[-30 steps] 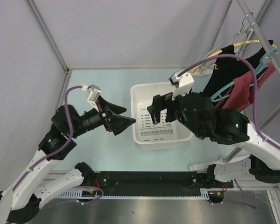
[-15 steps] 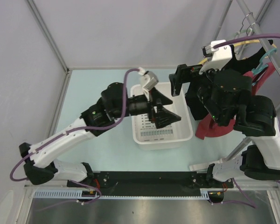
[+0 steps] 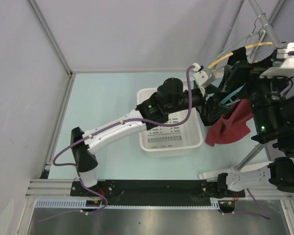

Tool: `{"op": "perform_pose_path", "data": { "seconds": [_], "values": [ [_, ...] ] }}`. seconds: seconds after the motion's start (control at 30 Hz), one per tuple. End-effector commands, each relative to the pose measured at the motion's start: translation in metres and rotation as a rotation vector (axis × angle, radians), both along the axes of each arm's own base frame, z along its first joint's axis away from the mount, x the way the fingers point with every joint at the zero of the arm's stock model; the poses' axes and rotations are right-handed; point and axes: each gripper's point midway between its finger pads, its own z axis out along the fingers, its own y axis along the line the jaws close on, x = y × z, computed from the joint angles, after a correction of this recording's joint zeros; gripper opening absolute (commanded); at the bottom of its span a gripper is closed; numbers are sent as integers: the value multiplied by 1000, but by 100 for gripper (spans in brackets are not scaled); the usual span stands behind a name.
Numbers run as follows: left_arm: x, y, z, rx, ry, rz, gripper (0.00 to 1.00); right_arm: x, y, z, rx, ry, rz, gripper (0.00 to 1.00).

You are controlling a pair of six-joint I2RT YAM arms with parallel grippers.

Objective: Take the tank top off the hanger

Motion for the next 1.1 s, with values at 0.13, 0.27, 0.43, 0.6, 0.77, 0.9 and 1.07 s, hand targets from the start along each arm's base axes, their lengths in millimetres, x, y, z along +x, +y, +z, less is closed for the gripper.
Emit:
{"op": "perform_pose_path", "data": {
  "seconds": [0.13, 0.27, 0.43, 0.6, 0.77, 0.9, 1.07],
  "values": [
    [13, -27, 33, -116, -69, 4, 89, -18, -17, 0, 32, 62, -28, 100],
    [15, -37, 37, -133, -57, -12, 70, -18, -17, -4, 21, 64, -30, 100],
    [16, -48, 27, -104, -44, -35, 21, -18, -18, -13, 16, 60, -30, 100],
    [19, -44, 40, -109, -18, -14, 0, -18, -18, -19, 1, 71, -36, 100],
    [13, -29, 69, -142, 5, -8, 0, -19, -20, -15, 5, 74, -37, 100],
    [2, -12, 98, -203, 14, -56, 0, -18, -21, -8, 13, 65, -31, 100],
    [-4, 6, 127, -282, 48, -141, 0, -18, -18, -3, -5, 66, -32, 100]
  ]
}}
